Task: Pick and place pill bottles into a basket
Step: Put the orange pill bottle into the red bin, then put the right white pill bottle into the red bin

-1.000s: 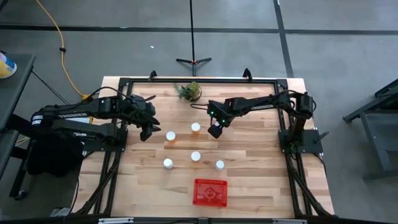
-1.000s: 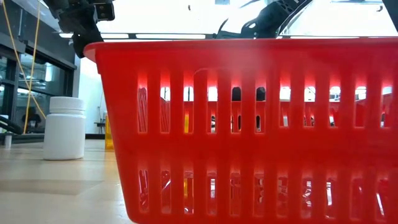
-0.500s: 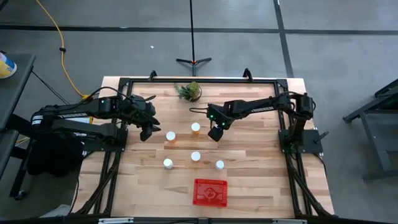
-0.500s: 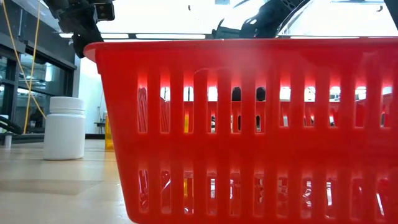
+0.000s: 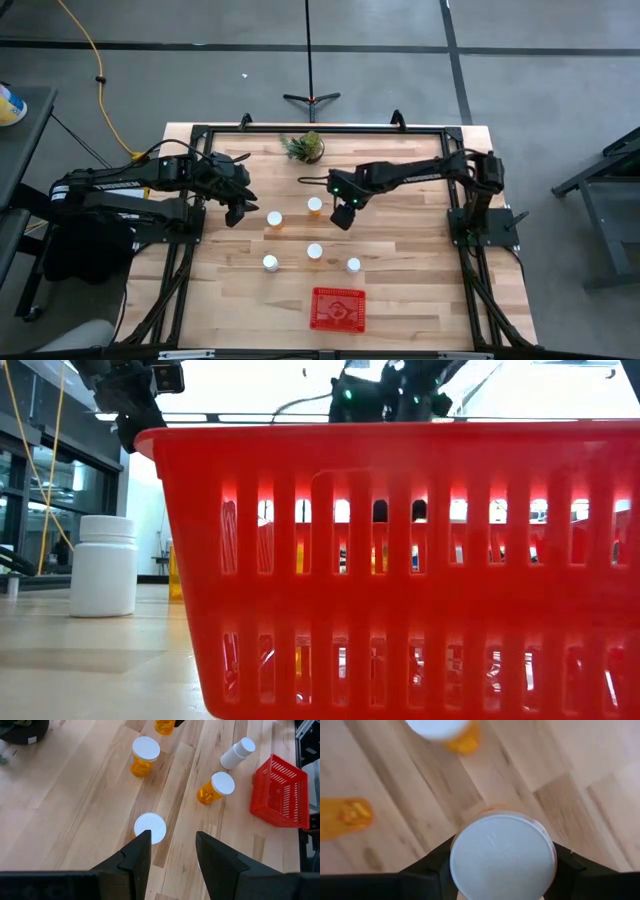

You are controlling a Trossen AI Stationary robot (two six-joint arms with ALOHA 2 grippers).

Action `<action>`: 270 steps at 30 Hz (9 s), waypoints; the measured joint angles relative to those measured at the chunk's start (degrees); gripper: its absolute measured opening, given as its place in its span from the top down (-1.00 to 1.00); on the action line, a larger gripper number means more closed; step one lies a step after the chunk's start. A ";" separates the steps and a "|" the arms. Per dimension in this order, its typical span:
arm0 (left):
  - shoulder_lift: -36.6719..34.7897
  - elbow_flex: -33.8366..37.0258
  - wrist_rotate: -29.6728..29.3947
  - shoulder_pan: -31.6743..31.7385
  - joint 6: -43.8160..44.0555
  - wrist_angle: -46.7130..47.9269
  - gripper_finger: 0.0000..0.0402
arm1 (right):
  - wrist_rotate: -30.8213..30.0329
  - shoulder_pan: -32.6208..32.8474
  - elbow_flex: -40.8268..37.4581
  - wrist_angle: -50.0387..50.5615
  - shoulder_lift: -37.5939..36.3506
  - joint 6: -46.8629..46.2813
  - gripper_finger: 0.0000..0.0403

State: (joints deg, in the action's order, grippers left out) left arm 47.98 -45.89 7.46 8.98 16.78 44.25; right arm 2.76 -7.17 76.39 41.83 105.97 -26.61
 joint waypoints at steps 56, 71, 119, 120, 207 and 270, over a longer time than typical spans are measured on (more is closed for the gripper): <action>-0.01 0.00 -1.95 0.01 -0.42 -3.40 0.05 | -8.34 40.38 18.37 8.45 10.71 -44.00 0.01; -0.01 0.00 -2.08 0.01 -1.44 -1.66 0.05 | -7.76 39.42 18.37 12.09 10.76 -45.22 0.01; 0.01 0.00 -3.10 0.00 -1.53 -1.66 0.05 | -5.82 39.15 18.37 12.97 13.81 -45.38 -0.03; -0.01 0.00 -3.11 0.01 -1.53 -1.66 0.05 | -5.81 39.10 18.37 12.95 13.81 -45.38 -0.05; -0.61 -0.02 -0.79 0.00 -1.95 1.32 0.05 | -3.55 24.98 24.37 31.04 13.70 -34.44 -0.72; -0.56 0.00 0.44 0.01 -1.97 2.64 0.05 | -1.51 25.45 23.90 16.58 15.32 -17.16 -0.71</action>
State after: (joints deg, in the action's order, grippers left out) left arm 47.42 -45.89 7.91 8.99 14.81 46.89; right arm 1.25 18.28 100.29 58.41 121.30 -43.77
